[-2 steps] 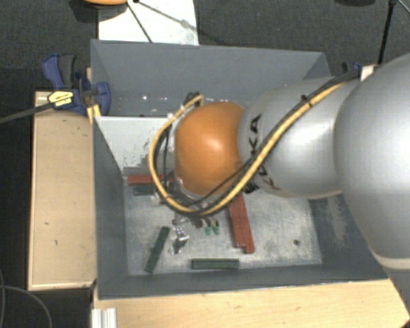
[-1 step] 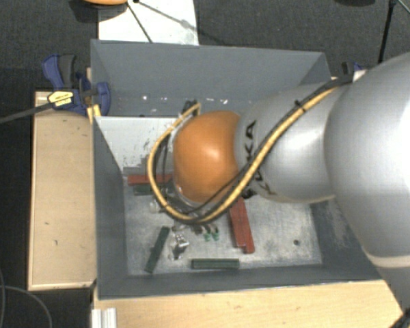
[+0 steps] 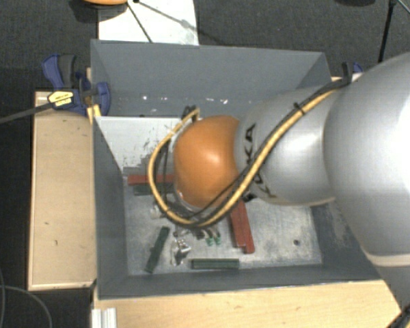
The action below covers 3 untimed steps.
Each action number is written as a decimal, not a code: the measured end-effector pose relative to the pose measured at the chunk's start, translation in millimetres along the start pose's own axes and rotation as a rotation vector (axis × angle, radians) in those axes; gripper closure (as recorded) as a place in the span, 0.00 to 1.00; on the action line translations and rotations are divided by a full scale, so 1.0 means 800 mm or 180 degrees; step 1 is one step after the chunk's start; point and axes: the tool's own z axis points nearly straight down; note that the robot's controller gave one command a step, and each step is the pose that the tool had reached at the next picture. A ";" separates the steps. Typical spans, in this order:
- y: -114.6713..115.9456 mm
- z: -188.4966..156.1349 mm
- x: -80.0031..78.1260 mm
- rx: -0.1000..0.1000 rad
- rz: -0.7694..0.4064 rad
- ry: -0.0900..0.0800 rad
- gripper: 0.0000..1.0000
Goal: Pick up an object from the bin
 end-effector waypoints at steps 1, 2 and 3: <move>-0.004 -0.078 -0.002 -0.0002 -0.0177 -0.0028 1.00; -0.001 -0.048 -0.003 -0.0002 -0.0274 -0.0022 0.00; 0.000 -0.037 -0.003 -0.0002 -0.0313 -0.0019 0.00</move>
Offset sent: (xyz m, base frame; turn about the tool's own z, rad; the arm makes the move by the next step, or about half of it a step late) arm 0.0000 0.0000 0.0000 0.0000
